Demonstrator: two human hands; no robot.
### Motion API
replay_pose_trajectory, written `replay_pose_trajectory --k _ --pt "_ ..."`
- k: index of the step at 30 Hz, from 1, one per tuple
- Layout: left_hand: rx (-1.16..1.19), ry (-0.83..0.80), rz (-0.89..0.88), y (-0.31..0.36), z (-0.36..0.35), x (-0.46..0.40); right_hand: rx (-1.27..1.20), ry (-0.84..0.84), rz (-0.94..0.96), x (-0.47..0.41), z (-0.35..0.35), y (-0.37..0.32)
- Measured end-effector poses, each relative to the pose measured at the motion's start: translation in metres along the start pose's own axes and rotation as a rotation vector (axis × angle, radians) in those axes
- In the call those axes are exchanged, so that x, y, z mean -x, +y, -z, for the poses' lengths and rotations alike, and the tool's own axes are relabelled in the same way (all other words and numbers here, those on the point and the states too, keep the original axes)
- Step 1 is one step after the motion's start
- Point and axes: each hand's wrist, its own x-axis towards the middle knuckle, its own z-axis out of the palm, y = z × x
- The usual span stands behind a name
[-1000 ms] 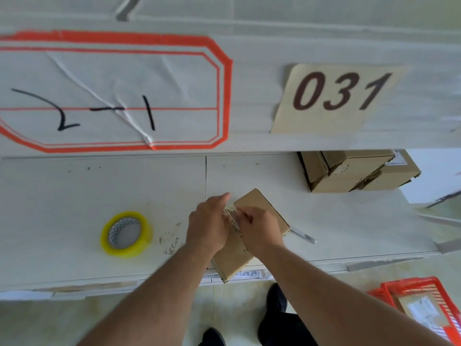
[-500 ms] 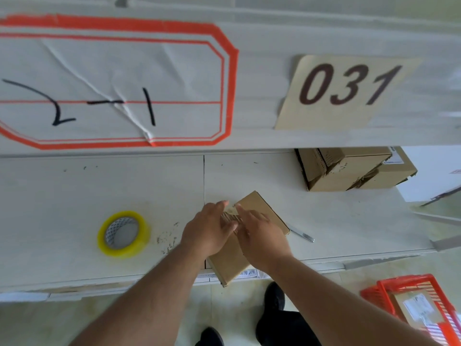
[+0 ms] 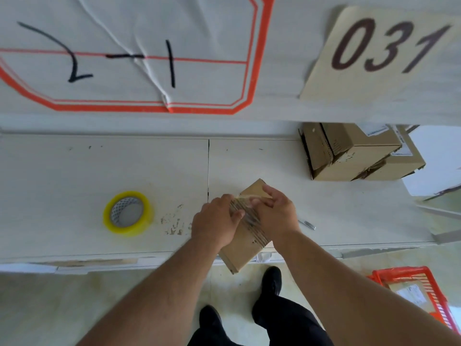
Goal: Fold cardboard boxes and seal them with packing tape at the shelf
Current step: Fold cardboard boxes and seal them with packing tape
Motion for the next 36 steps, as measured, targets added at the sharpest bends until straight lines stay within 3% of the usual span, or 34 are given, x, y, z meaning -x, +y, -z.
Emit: replay_pose_trajectory --k 2,4,5,9,11,13,22,27,29,32,34,36 --pt "0.006 0.014 -0.006 0.000 0.000 0.002 0.038 -0.028 0.017 -0.004 0.004 -0.002" --pt "-0.001 0.032 -0.026 0.000 -0.001 0.004 0.186 -0.060 0.154 -0.005 0.007 -0.001" --pt "-0.008 0.041 -0.035 -0.001 -0.002 0.004 0.311 -0.061 0.298 -0.006 0.007 0.000" --pt "-0.016 0.064 -0.065 -0.010 -0.004 -0.002 0.738 -0.077 1.175 -0.018 0.013 0.024" --pt "-0.007 0.060 -0.068 -0.012 -0.005 -0.003 0.820 -0.162 1.374 -0.023 0.017 0.034" --pt "-0.042 0.078 -0.060 -0.010 -0.006 -0.002 0.923 -0.259 1.430 -0.025 0.018 0.041" --pt "-0.095 0.138 -0.067 -0.008 -0.011 -0.002 1.048 -0.374 1.161 -0.001 0.022 0.056" --pt "-0.094 0.128 -0.045 -0.006 -0.013 -0.002 1.032 -0.369 1.219 0.009 0.031 0.055" --pt "-0.062 0.130 -0.048 -0.008 -0.013 -0.003 1.132 -0.329 1.138 0.017 0.028 0.057" --pt "-0.014 0.113 -0.041 -0.010 -0.011 -0.004 1.254 -0.416 0.928 0.024 0.016 0.041" --pt "0.010 0.051 -0.022 -0.012 -0.007 -0.008 1.050 -0.441 0.733 0.028 0.021 0.025" --pt "0.056 -0.026 -0.008 -0.016 -0.003 -0.015 0.700 -0.193 0.547 0.037 0.036 0.025"
